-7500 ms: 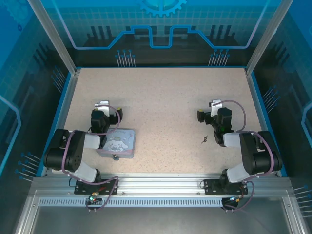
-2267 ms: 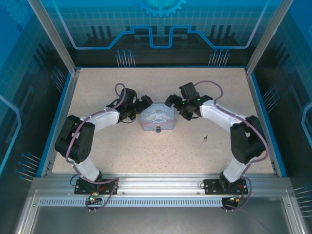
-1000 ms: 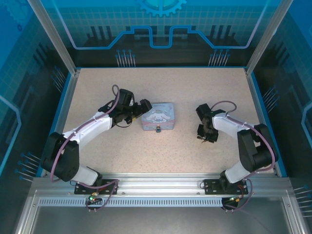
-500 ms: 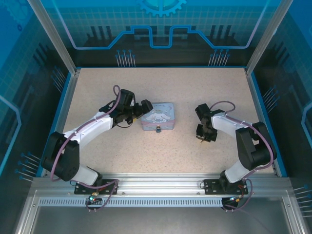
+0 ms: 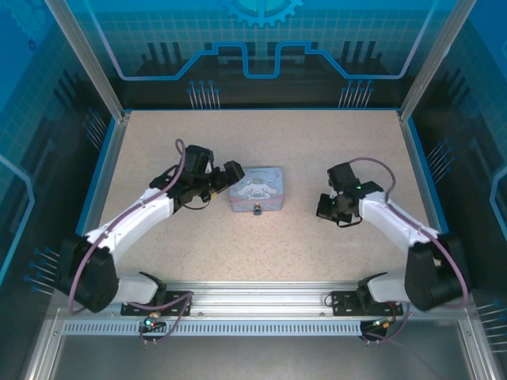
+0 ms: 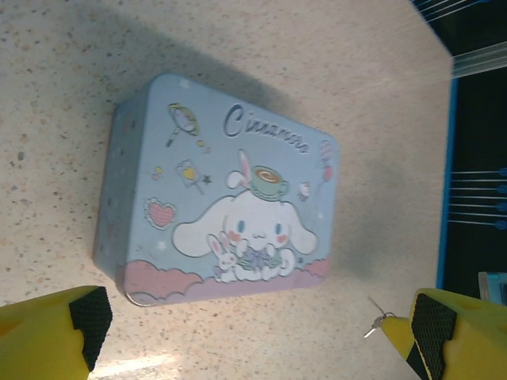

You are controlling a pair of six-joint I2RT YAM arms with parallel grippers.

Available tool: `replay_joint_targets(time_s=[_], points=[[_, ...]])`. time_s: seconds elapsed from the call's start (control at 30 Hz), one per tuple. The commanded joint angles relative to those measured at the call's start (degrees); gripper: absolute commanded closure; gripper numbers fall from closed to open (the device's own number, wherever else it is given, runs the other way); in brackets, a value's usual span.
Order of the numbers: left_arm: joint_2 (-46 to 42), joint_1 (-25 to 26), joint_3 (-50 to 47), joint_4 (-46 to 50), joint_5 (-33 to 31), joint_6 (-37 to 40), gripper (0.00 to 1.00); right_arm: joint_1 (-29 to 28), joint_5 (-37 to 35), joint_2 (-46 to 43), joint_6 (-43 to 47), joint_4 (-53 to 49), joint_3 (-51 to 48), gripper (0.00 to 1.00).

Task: Unlock a padlock with a key

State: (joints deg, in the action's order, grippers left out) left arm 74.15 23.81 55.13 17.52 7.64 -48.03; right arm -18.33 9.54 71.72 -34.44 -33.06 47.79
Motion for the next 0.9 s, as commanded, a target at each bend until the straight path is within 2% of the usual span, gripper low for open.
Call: replay_joint_targets(time_s=[0.0, 0.13, 0.23, 0.4, 0.6, 0.7, 0.87], points=[[0.46, 0.24, -0.42, -2.16, 6.55, 0.61, 0.01, -1.35, 17.88, -0.99, 1.55, 8.39, 0.49, 1.00], [3.04, 0.18, -0.01, -8.60, 13.33, -3.89, 0.01, -2.56, 22.31, 0.69, -4.51, 16.01, 0.63, 1.00], [4.23, 0.27, -0.92, -14.18, 15.71, -9.19, 0.01, -3.95, 21.00, 2.97, -13.33, 21.59, -0.17, 1.00], [3.24, 0.20, -5.74, -21.94, 14.17, -19.78, 0.01, -8.22, 11.04, 4.39, -32.70, 29.61, -4.39, 1.00], [3.02, 0.31, -10.92, -31.30, 13.42, -30.47, 0.06, -14.16, -2.65, 2.62, -51.13, 30.65, -6.97, 1.00], [3.27, 0.66, -11.79, -33.93, 12.85, -32.94, 0.07, -16.87, -10.14, 0.90, -58.55, 27.61, -5.94, 1.00], [5.26, 1.56, -10.18, -36.01, 13.49, -32.57, 0.12, -19.62, -20.98, -1.89, -67.07, 19.63, -2.46, 1.00]])
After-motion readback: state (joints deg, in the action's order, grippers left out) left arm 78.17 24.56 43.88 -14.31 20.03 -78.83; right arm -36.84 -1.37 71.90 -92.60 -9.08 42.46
